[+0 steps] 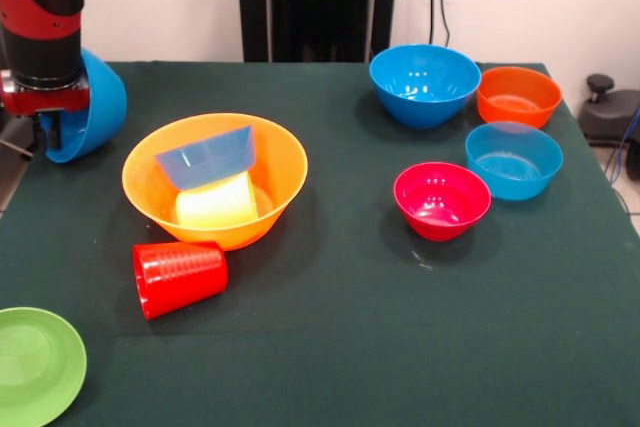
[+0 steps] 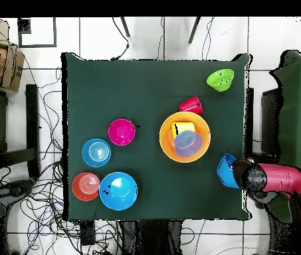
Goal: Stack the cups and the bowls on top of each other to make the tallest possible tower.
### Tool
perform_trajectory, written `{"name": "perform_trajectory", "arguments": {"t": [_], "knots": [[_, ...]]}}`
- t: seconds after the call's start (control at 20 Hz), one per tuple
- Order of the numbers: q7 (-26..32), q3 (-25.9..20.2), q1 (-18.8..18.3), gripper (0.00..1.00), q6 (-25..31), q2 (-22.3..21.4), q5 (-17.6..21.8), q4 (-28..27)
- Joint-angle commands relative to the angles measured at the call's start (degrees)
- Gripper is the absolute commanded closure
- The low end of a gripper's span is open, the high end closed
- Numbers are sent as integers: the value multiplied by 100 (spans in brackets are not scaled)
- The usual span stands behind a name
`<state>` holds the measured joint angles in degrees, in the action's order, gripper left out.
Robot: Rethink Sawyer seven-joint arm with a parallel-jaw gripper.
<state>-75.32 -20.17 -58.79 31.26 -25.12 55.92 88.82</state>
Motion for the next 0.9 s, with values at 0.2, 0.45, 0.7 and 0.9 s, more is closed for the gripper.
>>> {"name": "perform_trajectory", "arguments": {"t": [0.2, 0.45, 0.7, 0.9], "knots": [[-306, -60, 200, 100, -718, 938, 216, -462], [-341, -73, 175, 100, -662, 971, 109, -406], [-871, 20, 351, 100, -147, -602, -668, 860], [-749, -208, 201, 100, 414, -2043, -1747, 1859]]}}
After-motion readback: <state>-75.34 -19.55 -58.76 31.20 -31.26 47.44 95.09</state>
